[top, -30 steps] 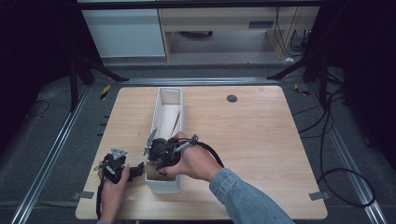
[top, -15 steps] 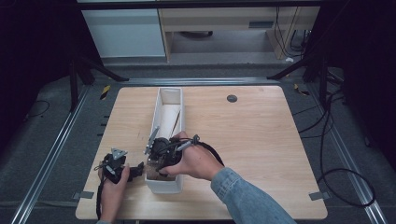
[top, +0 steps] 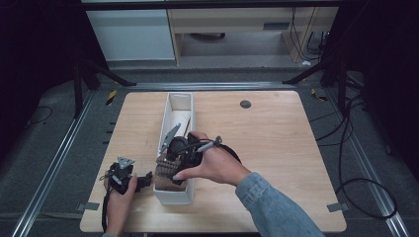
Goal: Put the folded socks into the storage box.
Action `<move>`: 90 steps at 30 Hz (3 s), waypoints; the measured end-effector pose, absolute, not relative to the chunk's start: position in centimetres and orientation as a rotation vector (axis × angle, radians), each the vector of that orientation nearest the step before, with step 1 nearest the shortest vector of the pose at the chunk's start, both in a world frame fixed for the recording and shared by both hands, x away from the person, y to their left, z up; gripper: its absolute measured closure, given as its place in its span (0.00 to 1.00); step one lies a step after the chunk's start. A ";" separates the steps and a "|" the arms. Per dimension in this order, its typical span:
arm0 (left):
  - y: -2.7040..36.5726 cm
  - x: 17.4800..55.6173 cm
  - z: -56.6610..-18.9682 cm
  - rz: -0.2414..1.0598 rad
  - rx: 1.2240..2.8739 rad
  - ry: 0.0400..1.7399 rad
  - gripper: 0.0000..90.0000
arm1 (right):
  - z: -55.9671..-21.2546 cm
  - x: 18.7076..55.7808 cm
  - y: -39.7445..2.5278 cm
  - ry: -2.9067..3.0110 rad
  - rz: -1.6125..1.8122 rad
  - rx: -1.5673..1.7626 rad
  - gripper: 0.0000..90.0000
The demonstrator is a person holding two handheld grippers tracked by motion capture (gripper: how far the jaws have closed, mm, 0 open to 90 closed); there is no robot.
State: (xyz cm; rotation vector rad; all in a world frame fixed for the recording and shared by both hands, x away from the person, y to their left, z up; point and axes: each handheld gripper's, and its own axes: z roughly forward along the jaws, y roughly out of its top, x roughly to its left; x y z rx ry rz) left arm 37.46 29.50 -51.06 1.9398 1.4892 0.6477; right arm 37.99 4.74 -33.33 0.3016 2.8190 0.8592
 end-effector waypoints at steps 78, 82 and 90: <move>29.5 37.5 -51.1 0.648 1.938 1.490 0.00 | -37.8 39.8 6.5 2.995 0.838 0.216 1.00; 29.5 37.5 -51.1 0.649 1.937 1.490 0.00 | -38.5 39.8 6.6 2.996 0.827 0.214 1.00; 29.5 37.5 -51.1 0.647 1.937 1.491 0.00 | -39.5 39.8 6.6 3.004 0.833 0.238 1.00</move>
